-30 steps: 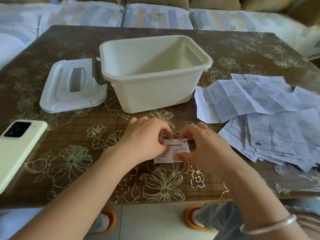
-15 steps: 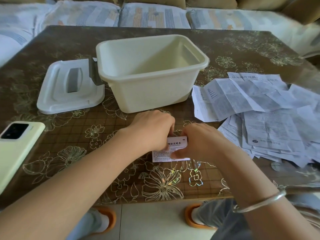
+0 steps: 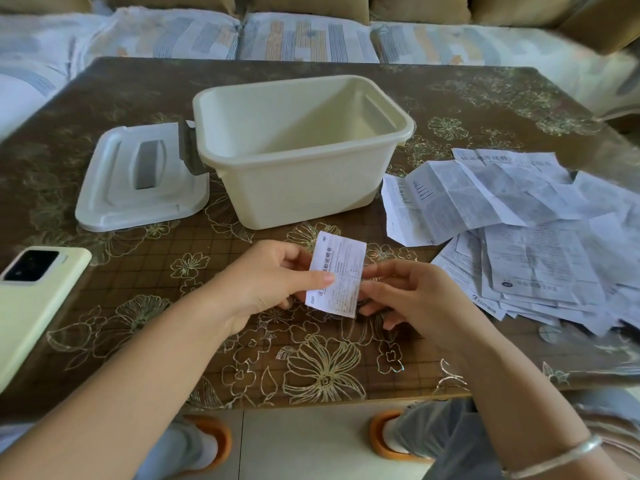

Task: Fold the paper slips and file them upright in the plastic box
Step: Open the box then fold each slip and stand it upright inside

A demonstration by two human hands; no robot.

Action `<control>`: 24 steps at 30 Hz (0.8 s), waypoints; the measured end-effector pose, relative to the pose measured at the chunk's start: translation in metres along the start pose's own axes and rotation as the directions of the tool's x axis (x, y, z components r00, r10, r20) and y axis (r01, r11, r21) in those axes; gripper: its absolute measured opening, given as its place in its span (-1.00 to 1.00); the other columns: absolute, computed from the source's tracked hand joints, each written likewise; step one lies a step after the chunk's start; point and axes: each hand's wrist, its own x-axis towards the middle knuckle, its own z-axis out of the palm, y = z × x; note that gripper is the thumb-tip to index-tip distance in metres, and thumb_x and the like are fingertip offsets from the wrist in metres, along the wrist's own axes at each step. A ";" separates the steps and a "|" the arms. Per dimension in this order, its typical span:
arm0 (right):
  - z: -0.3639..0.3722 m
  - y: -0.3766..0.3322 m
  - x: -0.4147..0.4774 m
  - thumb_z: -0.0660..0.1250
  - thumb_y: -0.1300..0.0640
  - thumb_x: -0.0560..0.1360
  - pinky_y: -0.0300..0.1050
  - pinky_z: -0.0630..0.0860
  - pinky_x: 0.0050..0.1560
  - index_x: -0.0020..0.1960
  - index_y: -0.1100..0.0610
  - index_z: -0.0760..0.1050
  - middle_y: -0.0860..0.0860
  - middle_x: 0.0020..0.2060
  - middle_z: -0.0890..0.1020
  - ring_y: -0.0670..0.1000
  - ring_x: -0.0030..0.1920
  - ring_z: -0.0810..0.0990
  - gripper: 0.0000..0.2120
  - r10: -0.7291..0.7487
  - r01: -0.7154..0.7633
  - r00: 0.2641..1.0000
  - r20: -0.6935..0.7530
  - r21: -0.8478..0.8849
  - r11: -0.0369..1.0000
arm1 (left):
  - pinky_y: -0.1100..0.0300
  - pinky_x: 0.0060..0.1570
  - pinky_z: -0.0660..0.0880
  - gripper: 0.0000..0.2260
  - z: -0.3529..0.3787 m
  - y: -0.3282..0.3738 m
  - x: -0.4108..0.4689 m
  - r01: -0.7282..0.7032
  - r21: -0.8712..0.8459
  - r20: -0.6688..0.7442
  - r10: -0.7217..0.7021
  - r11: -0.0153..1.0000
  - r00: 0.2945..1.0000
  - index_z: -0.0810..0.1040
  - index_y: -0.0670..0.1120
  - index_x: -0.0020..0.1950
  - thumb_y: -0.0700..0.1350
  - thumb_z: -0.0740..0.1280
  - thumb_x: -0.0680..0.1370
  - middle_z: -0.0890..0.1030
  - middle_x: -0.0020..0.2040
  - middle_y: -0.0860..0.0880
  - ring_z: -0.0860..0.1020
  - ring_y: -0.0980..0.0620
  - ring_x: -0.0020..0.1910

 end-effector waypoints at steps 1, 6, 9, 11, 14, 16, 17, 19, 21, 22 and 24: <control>0.001 -0.001 -0.002 0.38 0.20 0.51 -0.30 0.50 -0.43 0.03 0.13 0.60 -0.02 -0.22 0.72 -0.06 -0.30 0.66 -0.90 0.017 -0.017 1.000 0.016 0.032 0.999 | 0.29 -0.36 0.42 -0.79 0.001 -0.002 -0.001 0.011 -0.047 -0.001 -0.011 0.999 1.000 0.64 -0.03 0.05 -0.08 0.51 0.44 0.72 -0.11 -0.01 0.59 0.16 -0.27; 0.006 -0.003 -0.005 0.33 0.12 0.55 -0.29 0.42 -0.49 -0.06 0.17 0.61 0.05 -0.17 0.71 -0.04 -0.37 0.59 -0.86 0.031 -0.044 0.996 0.087 0.155 0.987 | 0.33 -0.43 0.42 -0.79 0.005 -0.010 -0.005 0.025 -0.107 -0.024 -0.027 0.994 0.999 0.65 -0.07 0.03 -0.10 0.51 0.43 0.72 -0.14 -0.07 0.54 0.19 -0.38; 0.010 -0.002 -0.004 0.35 0.15 0.53 -0.31 0.44 -0.49 -0.06 0.22 0.59 0.04 -0.26 0.71 -0.07 -0.38 0.60 -0.87 -0.010 0.006 0.999 0.044 0.099 0.995 | 0.35 -0.43 0.43 -0.83 0.005 -0.010 -0.006 0.019 -0.078 -0.019 -0.021 0.997 1.000 0.65 -0.06 -0.01 -0.07 0.51 0.43 0.72 -0.13 -0.04 0.56 0.21 -0.36; 0.011 -0.001 -0.003 0.36 0.18 0.53 -0.32 0.42 -0.51 -0.06 0.25 0.57 0.04 -0.34 0.68 -0.09 -0.43 0.57 -0.88 -0.030 0.027 0.999 0.029 0.087 0.996 | 0.34 -0.39 0.46 -0.84 0.003 -0.009 -0.007 0.019 -0.090 0.012 -0.018 0.996 1.000 0.66 -0.08 -0.03 -0.07 0.50 0.44 0.72 -0.13 -0.04 0.61 0.18 -0.28; 0.008 0.000 -0.003 0.36 0.19 0.53 -0.32 0.39 -0.52 -0.06 0.26 0.55 0.00 -0.43 0.63 -0.11 -0.50 0.49 -0.88 -0.036 0.033 0.999 0.034 0.092 0.995 | 0.30 -0.29 0.56 -0.83 -0.001 -0.009 -0.009 0.036 -0.166 0.065 -0.026 0.986 0.998 0.64 -0.14 0.05 -0.13 0.44 0.49 0.72 -0.11 -0.09 0.66 0.10 -0.20; 0.007 0.000 -0.003 0.35 0.20 0.52 -0.31 0.43 -0.50 -0.04 0.26 0.55 0.04 -0.36 0.66 -0.08 -0.45 0.52 -0.88 -0.041 0.035 0.998 0.055 0.119 0.992 | 0.26 -0.25 0.60 -0.82 -0.002 -0.009 -0.010 0.030 -0.207 0.086 -0.013 0.978 0.996 0.62 -0.14 0.12 -0.20 0.40 0.53 0.72 -0.10 -0.13 0.67 0.06 -0.20; 0.006 0.001 -0.003 0.35 0.20 0.51 -0.30 0.47 -0.46 -0.04 0.24 0.56 0.08 -0.30 0.68 -0.06 -0.41 0.55 -0.90 -0.046 0.035 0.996 0.072 0.139 0.990 | 0.25 -0.24 0.61 -0.81 -0.002 -0.009 -0.011 0.020 -0.216 0.095 0.001 0.976 0.996 0.61 -0.12 0.14 -0.23 0.39 0.53 0.72 -0.09 -0.14 0.67 0.05 -0.20; 0.004 0.002 -0.003 0.35 0.21 0.48 -0.28 0.56 -0.35 -0.08 0.19 0.60 0.15 -0.18 0.70 -0.01 -0.30 0.60 -0.93 -0.065 0.041 0.991 0.118 0.196 0.980 | 0.25 -0.22 0.61 -0.81 -0.004 -0.010 -0.013 -0.013 -0.236 0.115 0.041 0.972 0.993 0.65 -0.10 0.11 -0.25 0.38 0.53 0.71 -0.08 -0.16 0.66 0.03 -0.19; 0.001 0.001 -0.006 0.34 0.24 0.45 -0.25 0.61 -0.24 -0.12 0.18 0.64 0.18 -0.15 0.70 0.01 -0.23 0.64 -0.90 -0.091 0.047 0.984 0.154 0.267 0.963 | 0.26 -0.20 0.60 -0.84 -0.008 -0.011 -0.016 -0.045 -0.274 0.136 0.085 0.961 0.987 0.72 -0.07 0.00 -0.19 0.41 0.47 0.71 -0.06 -0.15 0.66 0.03 -0.15; 0.000 0.002 -0.007 0.33 0.27 0.46 -0.24 0.61 -0.21 -0.13 0.19 0.66 0.18 -0.17 0.69 0.01 -0.22 0.65 -0.88 -0.100 0.053 0.983 0.156 0.285 0.957 | 0.27 -0.19 0.59 -0.86 -0.010 -0.010 -0.017 -0.058 -0.288 0.145 0.104 0.956 0.984 0.74 -0.04 -0.07 -0.15 0.41 0.43 0.71 -0.06 -0.14 0.66 0.04 -0.12; -0.001 0.003 -0.008 0.29 0.35 0.51 -0.23 0.62 -0.19 -0.14 0.24 0.66 0.17 -0.20 0.70 0.01 -0.23 0.67 -0.82 -0.103 0.060 0.985 0.140 0.280 0.958 | 0.31 -0.18 0.57 -0.87 -0.012 -0.012 -0.018 -0.085 -0.277 0.154 0.132 0.957 0.979 0.75 -0.02 -0.17 -0.15 0.39 0.43 0.71 -0.06 -0.09 0.66 0.08 -0.08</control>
